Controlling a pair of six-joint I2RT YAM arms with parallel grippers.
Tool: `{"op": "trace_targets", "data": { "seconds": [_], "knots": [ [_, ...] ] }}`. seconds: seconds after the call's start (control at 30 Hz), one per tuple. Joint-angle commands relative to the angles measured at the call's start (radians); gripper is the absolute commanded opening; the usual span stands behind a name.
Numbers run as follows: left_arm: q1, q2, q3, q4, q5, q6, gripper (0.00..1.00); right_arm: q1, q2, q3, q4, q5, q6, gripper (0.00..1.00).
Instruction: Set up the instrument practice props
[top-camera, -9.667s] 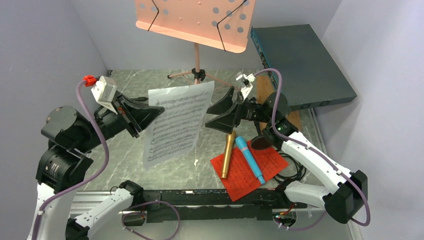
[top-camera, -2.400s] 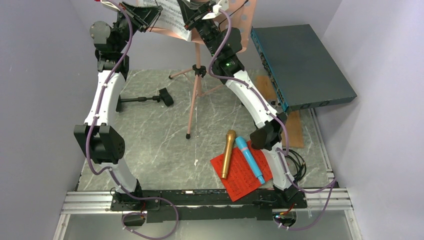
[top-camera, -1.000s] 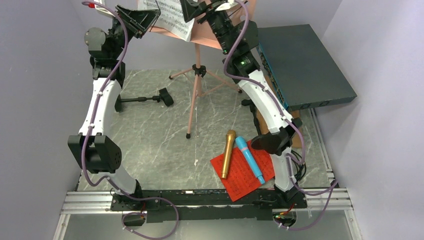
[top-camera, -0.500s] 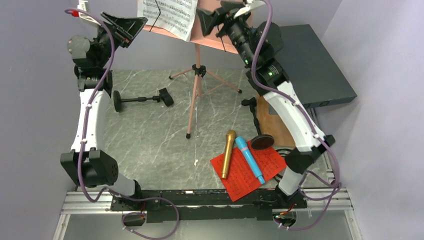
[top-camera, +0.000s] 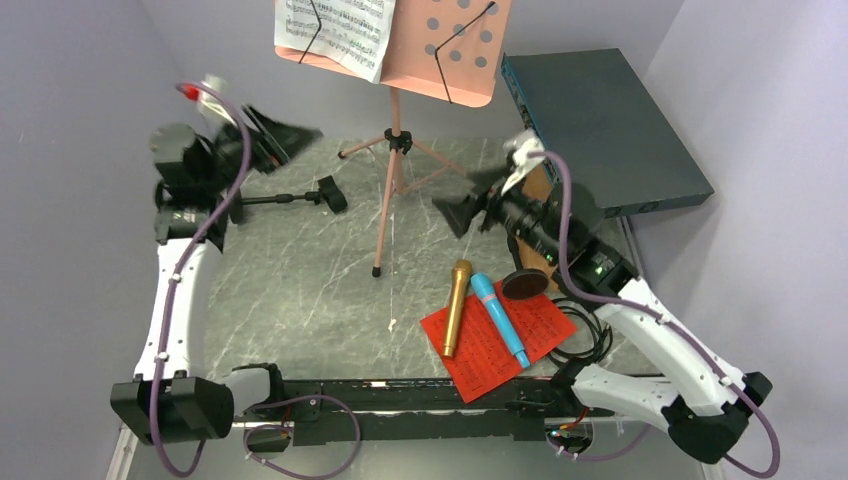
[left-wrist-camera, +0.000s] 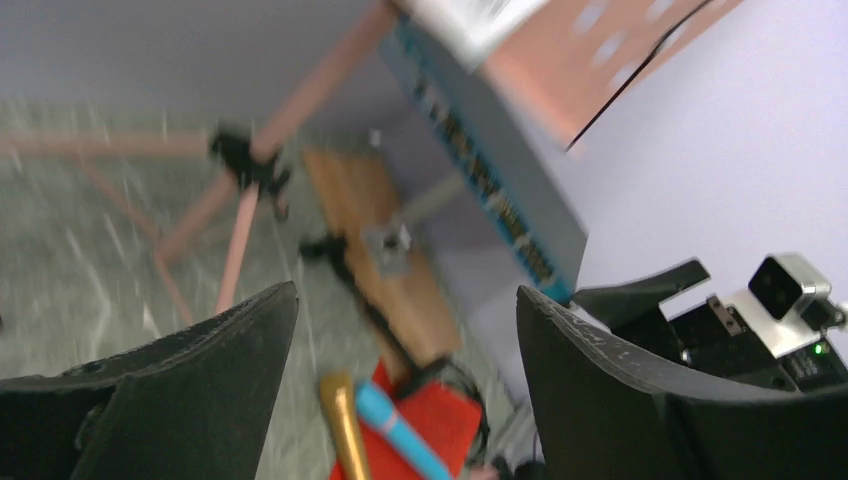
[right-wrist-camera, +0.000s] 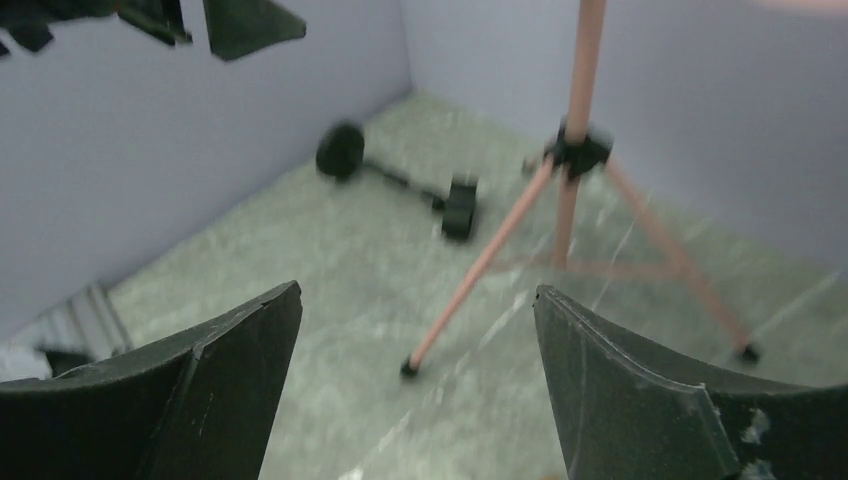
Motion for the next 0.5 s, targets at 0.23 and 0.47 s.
{"op": "trace_targets", "data": {
  "seconds": [0.23, 0.47],
  "knots": [
    [-0.592, -0.088, -0.527, -0.086, -0.252, 0.156, 0.81, 0.000, -0.061, -0.503, -0.132, 0.015, 0.269, 0.86],
    [-1.062, 0.141, -0.521, -0.063, -0.621, 0.120, 0.81, 0.000, -0.031, -0.549, -0.239, -0.035, 0.365, 0.79]
  ]
}}
